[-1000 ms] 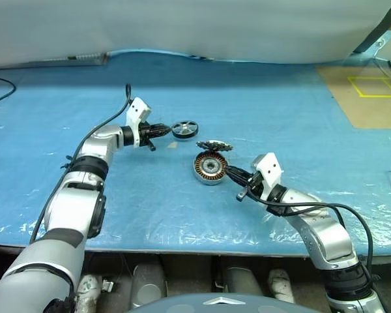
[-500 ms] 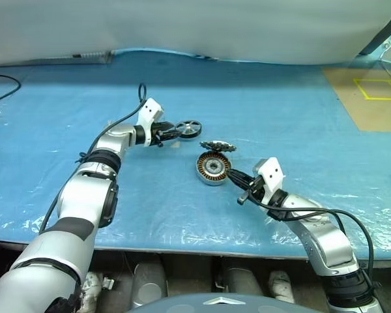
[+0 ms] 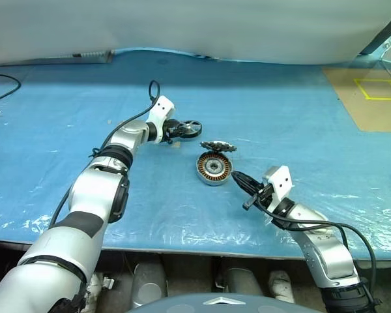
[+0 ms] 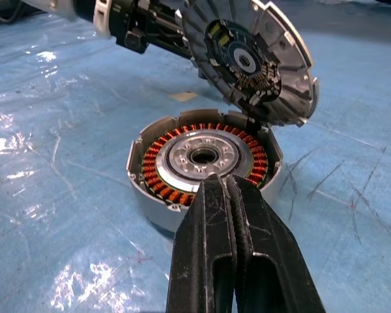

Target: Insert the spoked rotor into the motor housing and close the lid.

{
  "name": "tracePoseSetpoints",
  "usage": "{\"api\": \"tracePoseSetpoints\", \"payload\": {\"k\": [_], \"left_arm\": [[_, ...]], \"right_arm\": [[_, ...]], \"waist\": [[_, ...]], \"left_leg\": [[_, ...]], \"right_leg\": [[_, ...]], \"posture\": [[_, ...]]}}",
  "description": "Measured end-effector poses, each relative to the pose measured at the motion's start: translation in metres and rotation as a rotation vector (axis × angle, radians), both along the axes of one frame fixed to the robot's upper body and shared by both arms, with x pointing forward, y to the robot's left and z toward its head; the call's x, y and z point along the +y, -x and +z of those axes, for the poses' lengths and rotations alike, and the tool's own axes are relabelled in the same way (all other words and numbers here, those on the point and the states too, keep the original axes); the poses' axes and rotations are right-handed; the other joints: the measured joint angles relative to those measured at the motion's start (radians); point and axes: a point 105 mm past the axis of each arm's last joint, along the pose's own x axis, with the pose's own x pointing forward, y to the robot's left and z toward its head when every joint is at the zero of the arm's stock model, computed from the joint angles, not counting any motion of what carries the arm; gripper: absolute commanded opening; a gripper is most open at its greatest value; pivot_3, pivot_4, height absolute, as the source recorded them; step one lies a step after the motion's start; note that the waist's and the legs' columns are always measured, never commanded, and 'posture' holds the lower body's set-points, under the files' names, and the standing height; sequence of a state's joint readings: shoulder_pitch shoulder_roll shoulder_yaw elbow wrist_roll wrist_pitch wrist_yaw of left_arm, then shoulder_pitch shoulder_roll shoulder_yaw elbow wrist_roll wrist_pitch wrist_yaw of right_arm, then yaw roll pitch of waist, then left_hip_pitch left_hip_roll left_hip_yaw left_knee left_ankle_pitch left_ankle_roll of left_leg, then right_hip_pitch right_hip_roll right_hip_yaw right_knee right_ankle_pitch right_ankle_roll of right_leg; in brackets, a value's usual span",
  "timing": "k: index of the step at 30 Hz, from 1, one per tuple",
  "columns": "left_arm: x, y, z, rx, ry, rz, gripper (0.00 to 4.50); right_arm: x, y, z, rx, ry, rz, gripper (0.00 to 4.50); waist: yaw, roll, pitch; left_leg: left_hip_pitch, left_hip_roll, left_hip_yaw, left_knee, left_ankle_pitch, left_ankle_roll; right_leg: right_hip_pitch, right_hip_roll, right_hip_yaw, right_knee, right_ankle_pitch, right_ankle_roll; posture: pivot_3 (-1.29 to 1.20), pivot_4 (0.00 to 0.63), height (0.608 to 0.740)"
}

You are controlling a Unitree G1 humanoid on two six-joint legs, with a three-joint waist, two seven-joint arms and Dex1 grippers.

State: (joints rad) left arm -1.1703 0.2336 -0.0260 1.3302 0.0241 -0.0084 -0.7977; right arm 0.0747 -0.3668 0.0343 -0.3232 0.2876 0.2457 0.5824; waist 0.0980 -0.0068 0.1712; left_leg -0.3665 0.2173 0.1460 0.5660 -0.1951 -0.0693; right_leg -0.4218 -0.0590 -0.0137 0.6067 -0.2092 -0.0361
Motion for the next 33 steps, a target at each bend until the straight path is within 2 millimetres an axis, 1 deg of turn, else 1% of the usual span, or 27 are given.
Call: {"api": "tracePoseSetpoints", "payload": {"k": [5,9,13,28,31,33], "left_arm": [[0.0,-0.001,-0.003,0.001,-0.025,0.019,2.27],[-0.005,-0.001,-0.006,0.004,-0.035,0.019,2.27],[-0.007,0.0,-0.008,0.006,-0.041,0.021,2.27],[-0.004,0.002,-0.017,0.025,-0.11,0.015,2.27],[-0.004,0.001,-0.018,0.017,-0.136,0.012,2.27],[-0.005,0.001,-0.018,0.013,-0.149,0.01,1.89]], "right_arm": [[0.003,0.001,0.004,-0.011,-0.015,0.01,0.0],[0.009,0.003,0.006,-0.019,-0.019,0.029,0.0],[0.01,0.003,0.006,-0.018,-0.022,0.031,0.0],[0.014,-0.001,0.01,-0.036,-0.009,0.043,0.0],[0.014,-0.001,0.01,-0.036,-0.006,0.042,0.0],[0.014,-0.002,0.01,-0.033,-0.006,0.042,0.0]], "waist": [[0.0,0.0,0.0],[0.0,0.0,0.0],[0.0,0.0,0.0],[0.0,-0.001,0.0],[0.0,-0.001,0.0],[0.0,-0.001,0.0]], "left_leg": [[0.0,0.0,0.0,0.0,0.0,0.0],[0.0,0.0,0.0,0.0,0.0,0.0],[0.0,0.0,0.0,0.0,0.0,0.0],[0.0,0.0,0.0,-0.002,0.0,0.0],[0.0,0.0,0.0,-0.001,0.0,0.0],[0.0,0.0,0.0,-0.001,0.0,0.0]], "right_leg": [[0.0,0.0,0.0,0.0,0.0,0.0],[0.0,0.0,0.0,0.0,0.0,0.0],[0.0,0.0,0.0,0.0,0.0,0.0],[0.0,0.0,-0.001,-0.001,0.0,0.0],[0.0,0.0,-0.001,-0.001,-0.002,-0.002],[0.0,0.0,-0.001,-0.001,-0.002,-0.003]], "posture": [[0.0,0.15,0.74],[0.0,0.15,0.74],[0.0,0.15,0.74],[0.0,0.15,0.74],[0.0,0.15,0.74],[0.0,0.15,0.74]]}}
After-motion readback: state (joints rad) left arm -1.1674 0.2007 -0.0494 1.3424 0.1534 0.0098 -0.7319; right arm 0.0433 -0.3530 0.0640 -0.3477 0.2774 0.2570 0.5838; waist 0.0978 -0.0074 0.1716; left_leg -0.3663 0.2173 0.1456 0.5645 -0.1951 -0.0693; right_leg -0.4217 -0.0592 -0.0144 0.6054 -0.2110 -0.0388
